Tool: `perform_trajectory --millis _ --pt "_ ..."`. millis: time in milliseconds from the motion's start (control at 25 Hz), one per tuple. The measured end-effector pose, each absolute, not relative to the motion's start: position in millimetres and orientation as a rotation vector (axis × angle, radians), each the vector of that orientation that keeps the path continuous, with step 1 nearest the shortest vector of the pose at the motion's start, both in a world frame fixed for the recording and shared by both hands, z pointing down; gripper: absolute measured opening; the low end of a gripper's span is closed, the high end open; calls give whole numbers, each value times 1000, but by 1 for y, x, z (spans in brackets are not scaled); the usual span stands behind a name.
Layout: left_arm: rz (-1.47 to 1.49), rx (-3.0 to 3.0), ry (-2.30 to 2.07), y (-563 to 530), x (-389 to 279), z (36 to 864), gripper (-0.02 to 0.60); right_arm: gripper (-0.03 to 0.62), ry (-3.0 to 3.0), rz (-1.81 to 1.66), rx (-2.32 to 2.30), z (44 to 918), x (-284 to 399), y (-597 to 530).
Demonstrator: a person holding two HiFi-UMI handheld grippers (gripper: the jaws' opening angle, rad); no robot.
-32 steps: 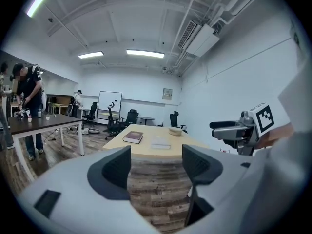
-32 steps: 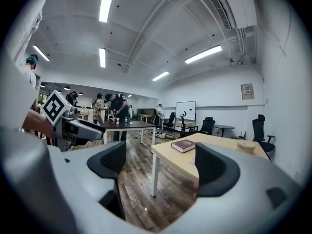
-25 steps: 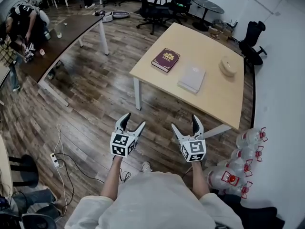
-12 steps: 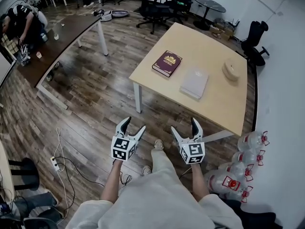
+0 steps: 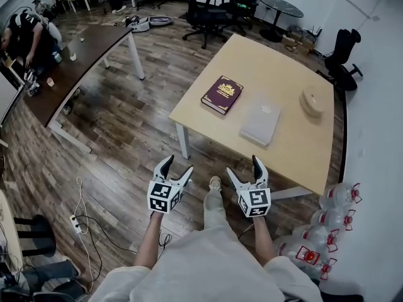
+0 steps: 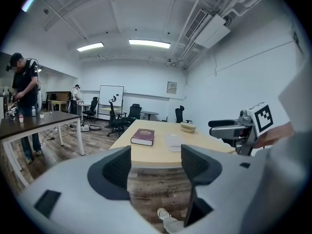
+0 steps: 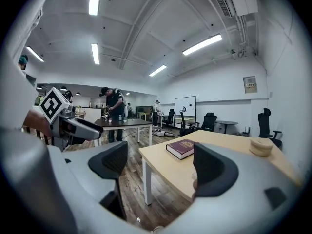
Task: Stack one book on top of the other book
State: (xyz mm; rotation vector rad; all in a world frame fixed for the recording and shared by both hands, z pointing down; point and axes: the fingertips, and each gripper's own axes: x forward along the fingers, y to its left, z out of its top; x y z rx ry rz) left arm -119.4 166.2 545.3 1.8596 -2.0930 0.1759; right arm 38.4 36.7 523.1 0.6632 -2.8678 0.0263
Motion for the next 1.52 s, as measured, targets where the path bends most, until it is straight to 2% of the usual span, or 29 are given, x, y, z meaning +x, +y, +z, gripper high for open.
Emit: perform_trajectory --millis 840,1520 --pt "197 1772 -2142 -60 -224 519 318 405 -2905 128 590 514 -78 -198" --pt "258 1719 -2162 -136 -277 523 318 402 -2902 259 573 533 -119 -267"
